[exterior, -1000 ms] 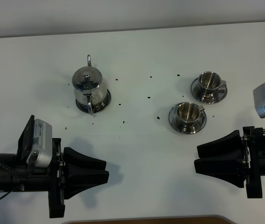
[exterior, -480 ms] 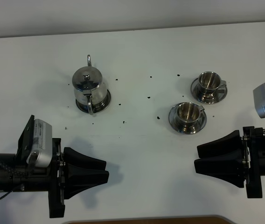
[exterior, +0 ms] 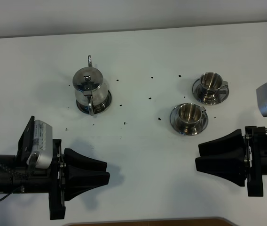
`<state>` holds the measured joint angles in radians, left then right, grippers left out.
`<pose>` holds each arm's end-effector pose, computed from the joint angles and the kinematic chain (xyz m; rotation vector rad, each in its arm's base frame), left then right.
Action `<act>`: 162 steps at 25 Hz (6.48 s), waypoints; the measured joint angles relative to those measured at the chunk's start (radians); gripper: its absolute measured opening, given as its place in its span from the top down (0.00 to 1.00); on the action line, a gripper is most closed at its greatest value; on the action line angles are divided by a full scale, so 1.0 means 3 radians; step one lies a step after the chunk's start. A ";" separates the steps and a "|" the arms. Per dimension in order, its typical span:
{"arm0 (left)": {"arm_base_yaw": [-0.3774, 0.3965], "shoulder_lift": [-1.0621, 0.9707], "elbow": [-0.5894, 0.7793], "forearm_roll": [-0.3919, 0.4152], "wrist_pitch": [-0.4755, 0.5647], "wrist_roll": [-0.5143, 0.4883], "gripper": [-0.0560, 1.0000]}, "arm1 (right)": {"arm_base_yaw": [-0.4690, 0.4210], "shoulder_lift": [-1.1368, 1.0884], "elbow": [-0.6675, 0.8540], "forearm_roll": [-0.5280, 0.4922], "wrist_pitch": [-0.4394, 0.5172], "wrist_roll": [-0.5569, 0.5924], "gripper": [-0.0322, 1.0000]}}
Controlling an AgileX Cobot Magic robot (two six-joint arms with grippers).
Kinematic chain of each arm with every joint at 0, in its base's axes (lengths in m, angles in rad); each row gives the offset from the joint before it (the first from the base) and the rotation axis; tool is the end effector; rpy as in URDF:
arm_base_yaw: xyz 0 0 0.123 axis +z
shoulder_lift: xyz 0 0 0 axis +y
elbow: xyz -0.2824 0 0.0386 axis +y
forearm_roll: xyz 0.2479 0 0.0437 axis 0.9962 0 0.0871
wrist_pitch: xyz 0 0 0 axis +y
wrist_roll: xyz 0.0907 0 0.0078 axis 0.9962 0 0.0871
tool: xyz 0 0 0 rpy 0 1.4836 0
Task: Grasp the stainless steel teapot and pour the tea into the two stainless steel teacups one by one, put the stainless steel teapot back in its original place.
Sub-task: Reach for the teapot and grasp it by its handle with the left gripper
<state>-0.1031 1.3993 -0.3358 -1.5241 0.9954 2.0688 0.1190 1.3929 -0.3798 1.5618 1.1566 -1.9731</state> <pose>0.1644 -0.0938 0.1694 1.0510 1.9829 -1.0283 0.1665 0.1039 0.1909 -0.9810 1.8868 1.2401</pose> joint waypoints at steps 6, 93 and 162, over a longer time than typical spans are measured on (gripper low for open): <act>0.0000 0.0000 0.0000 0.0000 0.0000 0.0000 0.66 | 0.0000 0.0000 0.0000 0.0209 0.0000 0.0000 0.57; 0.0000 0.0025 -0.1632 0.1752 -0.1074 -0.3618 0.66 | -0.0518 -0.3810 -0.0463 -0.4204 -0.0126 0.6075 0.57; -0.0603 0.1210 -0.3338 0.4462 0.0301 -0.7137 0.66 | -0.0802 -0.4665 -0.0461 -0.4269 -0.0115 0.6075 0.57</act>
<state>-0.2841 1.7623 -1.3371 -0.1853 1.0857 -0.0723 -0.1216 -0.0067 -0.5180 0.2812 1.1220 -0.1505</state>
